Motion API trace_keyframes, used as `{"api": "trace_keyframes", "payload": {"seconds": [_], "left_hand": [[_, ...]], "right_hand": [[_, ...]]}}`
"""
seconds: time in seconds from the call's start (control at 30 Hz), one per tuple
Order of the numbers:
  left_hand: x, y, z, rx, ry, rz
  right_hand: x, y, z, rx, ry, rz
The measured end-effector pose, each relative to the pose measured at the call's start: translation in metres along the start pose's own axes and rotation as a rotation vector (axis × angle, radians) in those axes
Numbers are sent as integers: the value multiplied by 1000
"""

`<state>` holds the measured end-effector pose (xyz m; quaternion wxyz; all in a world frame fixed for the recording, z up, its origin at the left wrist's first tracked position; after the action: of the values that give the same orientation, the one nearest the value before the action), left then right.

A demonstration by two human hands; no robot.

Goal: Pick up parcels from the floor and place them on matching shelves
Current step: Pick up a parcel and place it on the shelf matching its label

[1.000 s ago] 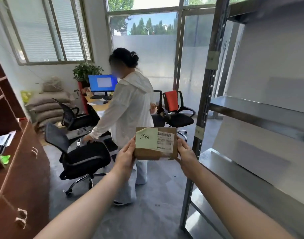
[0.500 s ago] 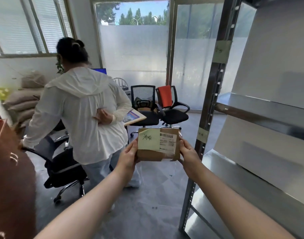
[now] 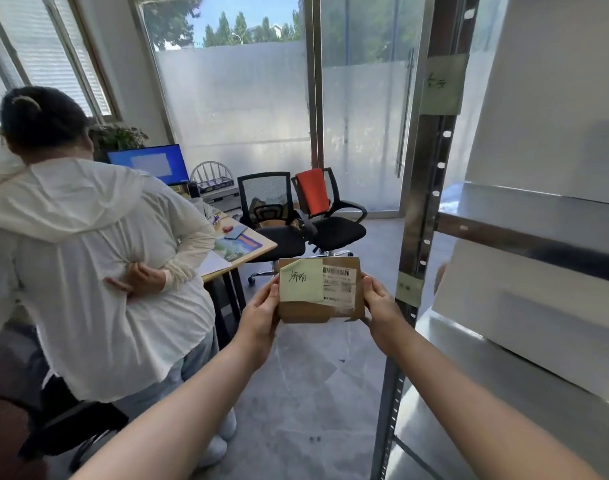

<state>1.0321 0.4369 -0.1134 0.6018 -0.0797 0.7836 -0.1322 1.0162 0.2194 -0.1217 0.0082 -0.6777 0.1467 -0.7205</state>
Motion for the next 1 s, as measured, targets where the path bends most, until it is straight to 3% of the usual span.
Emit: {"api": "trace_keyframes", "payload": {"seconds": [0.5, 1.0], "left_hand": [[35, -48, 85, 178, 137, 33], [125, -73, 124, 378, 381, 69]], "right_hand": [[-21, 59, 14, -273, -26, -15], [-78, 102, -26, -600, -102, -31]]}}
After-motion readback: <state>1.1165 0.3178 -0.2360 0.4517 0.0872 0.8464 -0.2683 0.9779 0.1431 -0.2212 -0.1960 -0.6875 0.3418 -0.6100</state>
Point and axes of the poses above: each hand's wrist, its own z-axis towards the middle knuckle, its own y-axis out of the back of the hand, x = y × z, the point moved 8 cm from there along z, towards the middle knuckle, and after that the axes turned 9 degrees about y, right-handed, at the moved point
